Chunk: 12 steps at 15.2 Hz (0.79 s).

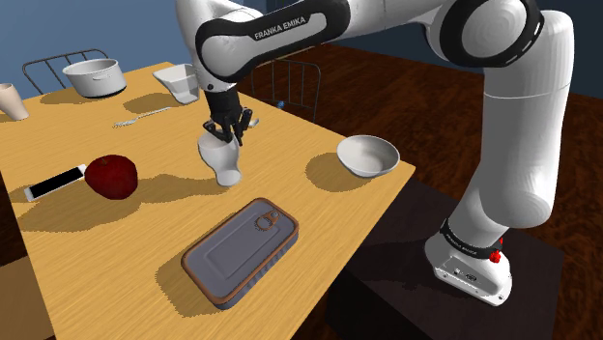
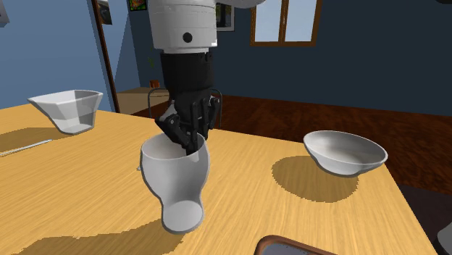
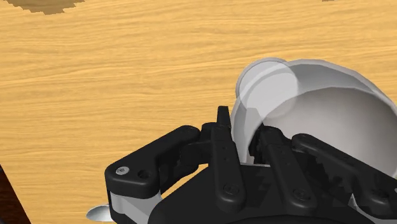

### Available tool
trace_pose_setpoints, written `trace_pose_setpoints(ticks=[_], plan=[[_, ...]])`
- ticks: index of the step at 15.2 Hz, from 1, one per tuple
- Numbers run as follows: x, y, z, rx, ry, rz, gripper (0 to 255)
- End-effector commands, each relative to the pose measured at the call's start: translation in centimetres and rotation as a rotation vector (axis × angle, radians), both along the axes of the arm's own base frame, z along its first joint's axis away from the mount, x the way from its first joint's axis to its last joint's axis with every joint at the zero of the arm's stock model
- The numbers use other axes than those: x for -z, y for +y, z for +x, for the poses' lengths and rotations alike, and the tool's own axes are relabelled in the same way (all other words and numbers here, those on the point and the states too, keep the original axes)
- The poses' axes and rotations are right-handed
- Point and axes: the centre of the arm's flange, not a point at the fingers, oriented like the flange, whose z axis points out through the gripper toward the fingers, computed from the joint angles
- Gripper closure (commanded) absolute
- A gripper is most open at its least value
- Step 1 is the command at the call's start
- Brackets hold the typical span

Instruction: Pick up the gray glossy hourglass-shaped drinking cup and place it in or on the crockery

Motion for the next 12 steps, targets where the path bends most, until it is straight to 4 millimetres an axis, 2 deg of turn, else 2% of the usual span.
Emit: trace_pose_setpoints(ticks=[1,12], plan=[[-1.1,0.0,0.0,0.000,0.000,0.000,255],[-6.9,0.0,0.0,0.000,0.000,0.000,255]])
